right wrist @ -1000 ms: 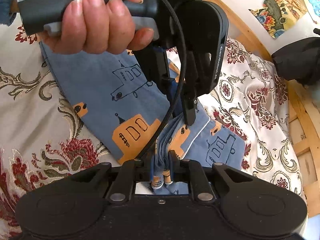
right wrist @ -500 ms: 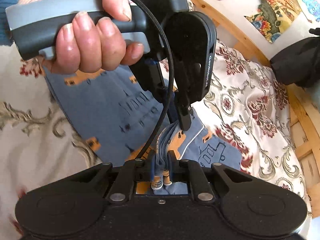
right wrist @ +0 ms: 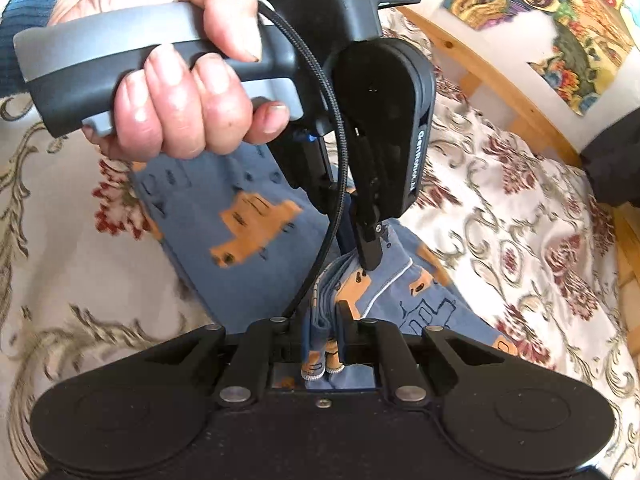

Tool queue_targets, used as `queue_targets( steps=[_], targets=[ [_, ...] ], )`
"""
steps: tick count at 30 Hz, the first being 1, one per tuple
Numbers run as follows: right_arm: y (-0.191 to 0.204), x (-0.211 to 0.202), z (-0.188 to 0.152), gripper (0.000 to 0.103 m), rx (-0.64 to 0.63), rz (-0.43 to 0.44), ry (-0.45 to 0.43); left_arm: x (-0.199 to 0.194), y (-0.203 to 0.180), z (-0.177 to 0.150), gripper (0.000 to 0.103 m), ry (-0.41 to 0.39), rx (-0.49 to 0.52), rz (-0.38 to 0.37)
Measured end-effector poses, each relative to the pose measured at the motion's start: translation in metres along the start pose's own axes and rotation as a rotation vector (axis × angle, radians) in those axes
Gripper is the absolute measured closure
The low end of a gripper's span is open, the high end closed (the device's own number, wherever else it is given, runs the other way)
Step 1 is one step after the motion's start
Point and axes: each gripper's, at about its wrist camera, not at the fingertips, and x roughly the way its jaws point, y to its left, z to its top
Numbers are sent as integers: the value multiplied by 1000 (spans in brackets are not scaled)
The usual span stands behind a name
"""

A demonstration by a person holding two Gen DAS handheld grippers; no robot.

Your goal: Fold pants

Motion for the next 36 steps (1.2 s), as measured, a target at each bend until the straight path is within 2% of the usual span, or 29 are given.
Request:
queue_targets(
  steps=[13, 24, 36],
  targets=[
    [26, 7, 32, 90, -5, 29, -16, -32, 38, -1, 93, -45, -36, 21],
    [30, 15, 33, 90, -8, 44, -8, -29, 49, -3, 92, -28, -29, 69],
    [33, 21, 31, 89, -15, 66, -1, -30, 54, -4, 91, -15, -27, 77]
  ],
)
